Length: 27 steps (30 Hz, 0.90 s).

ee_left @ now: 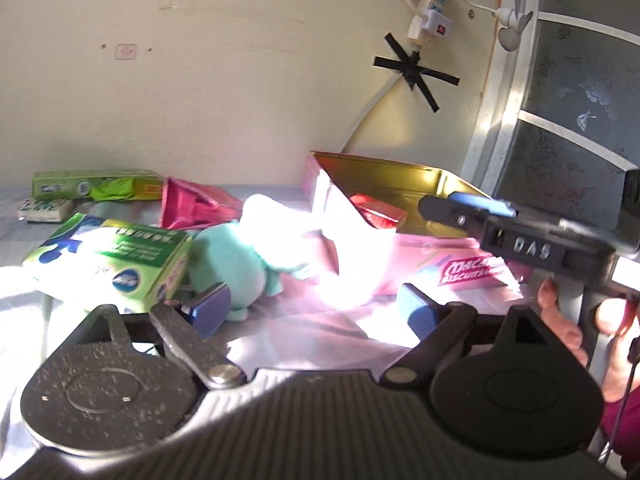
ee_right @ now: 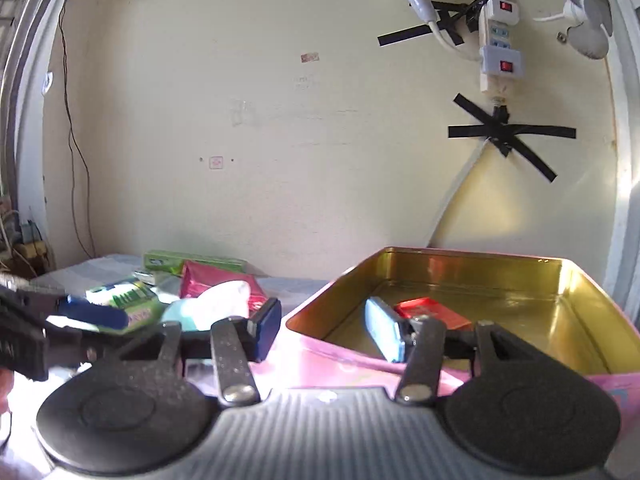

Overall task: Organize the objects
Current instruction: 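Move the right gripper over to the green toothpaste box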

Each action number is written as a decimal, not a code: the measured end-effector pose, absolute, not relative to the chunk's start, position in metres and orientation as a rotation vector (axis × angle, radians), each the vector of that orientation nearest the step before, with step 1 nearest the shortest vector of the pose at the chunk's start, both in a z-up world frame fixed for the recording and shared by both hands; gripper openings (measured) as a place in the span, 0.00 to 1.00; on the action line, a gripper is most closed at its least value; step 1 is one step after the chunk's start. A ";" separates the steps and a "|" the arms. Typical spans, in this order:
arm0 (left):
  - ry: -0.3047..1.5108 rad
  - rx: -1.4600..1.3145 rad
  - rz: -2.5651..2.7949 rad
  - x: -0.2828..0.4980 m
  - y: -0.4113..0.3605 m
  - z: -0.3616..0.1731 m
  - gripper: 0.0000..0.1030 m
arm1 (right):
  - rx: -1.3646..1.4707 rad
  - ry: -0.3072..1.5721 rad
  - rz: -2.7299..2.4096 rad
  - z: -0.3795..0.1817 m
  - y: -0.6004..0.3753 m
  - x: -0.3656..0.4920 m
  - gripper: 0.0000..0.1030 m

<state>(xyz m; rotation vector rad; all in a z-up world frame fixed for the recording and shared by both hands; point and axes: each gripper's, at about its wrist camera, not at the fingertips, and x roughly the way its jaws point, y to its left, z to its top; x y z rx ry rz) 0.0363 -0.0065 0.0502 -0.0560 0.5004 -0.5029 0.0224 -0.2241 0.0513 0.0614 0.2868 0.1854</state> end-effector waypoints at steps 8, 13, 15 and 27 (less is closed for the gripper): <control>0.442 -0.222 -0.305 0.050 0.087 0.071 0.89 | 0.246 0.332 0.442 0.102 -0.168 0.059 0.59; 0.447 -0.334 -0.178 0.080 0.141 0.087 0.92 | 0.451 0.571 0.569 0.058 -0.147 0.086 0.59; 0.483 -0.379 -0.173 0.093 0.156 0.082 0.92 | 0.510 0.631 0.582 0.043 -0.144 0.092 0.59; 0.569 -0.511 -0.252 0.124 0.171 0.047 0.92 | 0.438 0.732 0.573 0.023 -0.108 0.111 0.59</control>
